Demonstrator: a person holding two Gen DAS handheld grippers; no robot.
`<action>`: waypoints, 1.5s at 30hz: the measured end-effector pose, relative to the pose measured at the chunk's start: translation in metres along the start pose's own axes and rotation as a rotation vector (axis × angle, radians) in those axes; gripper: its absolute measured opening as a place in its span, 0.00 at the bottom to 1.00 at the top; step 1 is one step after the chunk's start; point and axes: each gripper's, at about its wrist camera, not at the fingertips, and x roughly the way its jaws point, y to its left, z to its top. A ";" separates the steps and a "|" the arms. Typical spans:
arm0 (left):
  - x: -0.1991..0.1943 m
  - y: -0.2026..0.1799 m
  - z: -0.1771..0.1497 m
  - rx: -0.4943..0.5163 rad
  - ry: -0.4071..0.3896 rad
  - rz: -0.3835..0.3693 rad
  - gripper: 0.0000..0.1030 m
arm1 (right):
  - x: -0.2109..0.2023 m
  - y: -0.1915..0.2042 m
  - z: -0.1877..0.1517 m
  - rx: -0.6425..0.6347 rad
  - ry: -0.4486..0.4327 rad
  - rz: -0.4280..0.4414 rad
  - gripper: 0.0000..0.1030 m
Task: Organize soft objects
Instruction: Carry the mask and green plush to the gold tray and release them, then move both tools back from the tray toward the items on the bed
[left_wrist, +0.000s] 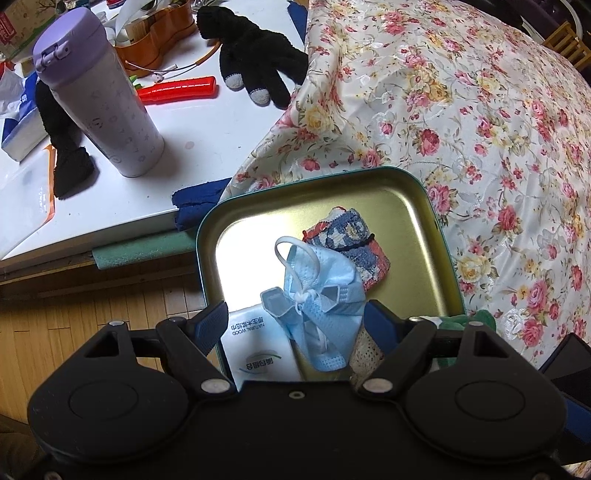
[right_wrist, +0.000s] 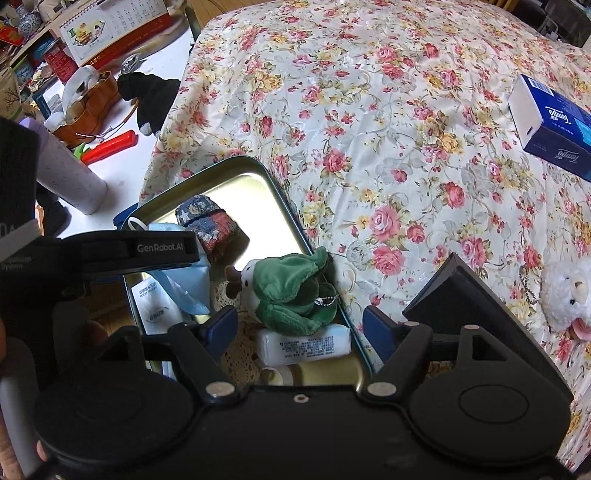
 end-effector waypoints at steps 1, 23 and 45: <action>0.000 0.001 0.000 0.000 0.001 0.001 0.74 | 0.000 0.000 0.000 0.000 0.001 -0.001 0.73; 0.009 0.003 -0.001 0.025 0.014 0.033 0.75 | -0.009 0.011 -0.029 0.003 0.027 -0.010 0.84; 0.003 -0.050 -0.041 0.270 -0.063 0.087 0.86 | -0.080 -0.099 -0.129 0.047 -0.004 -0.096 0.99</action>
